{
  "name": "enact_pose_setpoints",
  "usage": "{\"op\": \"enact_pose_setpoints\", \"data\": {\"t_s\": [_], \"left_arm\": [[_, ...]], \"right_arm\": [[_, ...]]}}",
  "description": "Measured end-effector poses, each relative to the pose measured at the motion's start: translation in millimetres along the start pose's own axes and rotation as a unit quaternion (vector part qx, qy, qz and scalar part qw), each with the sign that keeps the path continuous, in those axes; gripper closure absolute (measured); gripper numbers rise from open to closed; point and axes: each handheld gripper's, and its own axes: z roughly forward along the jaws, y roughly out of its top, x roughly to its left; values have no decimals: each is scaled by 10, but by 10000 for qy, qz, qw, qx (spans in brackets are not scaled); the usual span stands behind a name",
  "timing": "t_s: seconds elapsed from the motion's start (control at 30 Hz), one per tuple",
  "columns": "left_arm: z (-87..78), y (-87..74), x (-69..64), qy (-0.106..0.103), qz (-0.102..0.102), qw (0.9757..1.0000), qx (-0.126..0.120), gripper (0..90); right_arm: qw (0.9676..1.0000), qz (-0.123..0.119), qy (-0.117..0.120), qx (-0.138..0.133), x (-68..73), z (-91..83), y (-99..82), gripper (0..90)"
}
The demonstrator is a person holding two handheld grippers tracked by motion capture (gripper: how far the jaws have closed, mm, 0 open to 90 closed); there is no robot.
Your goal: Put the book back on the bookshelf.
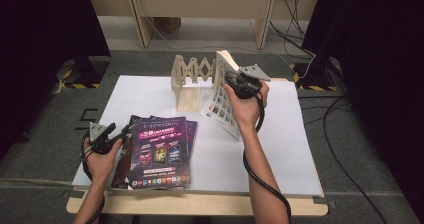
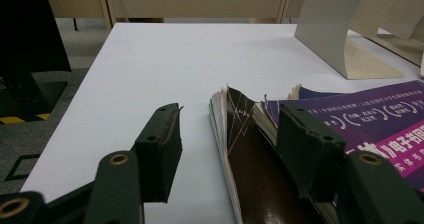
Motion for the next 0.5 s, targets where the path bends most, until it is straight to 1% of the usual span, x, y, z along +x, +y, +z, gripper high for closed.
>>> {"op": "enact_pose_setpoints", "data": {"t_s": [0.13,0.17,0.27,0.5], "left_arm": [[1,1,-1,-1,9,10000,9,428],[3,0,-4,1,18,10000,3,428],[2,1,-9,15,53,10000,20,428],[3,1,-8,10,47,10000,19,428]], "right_arm": [[9999,-55,-74,-95,-16,0,3,511],[9999,-37,-75,-104,-18,-3,5,508],[9999,54,-32,-106,-43,4,13,509],[9998,70,-75,-148,-24,23,37,535]]}}
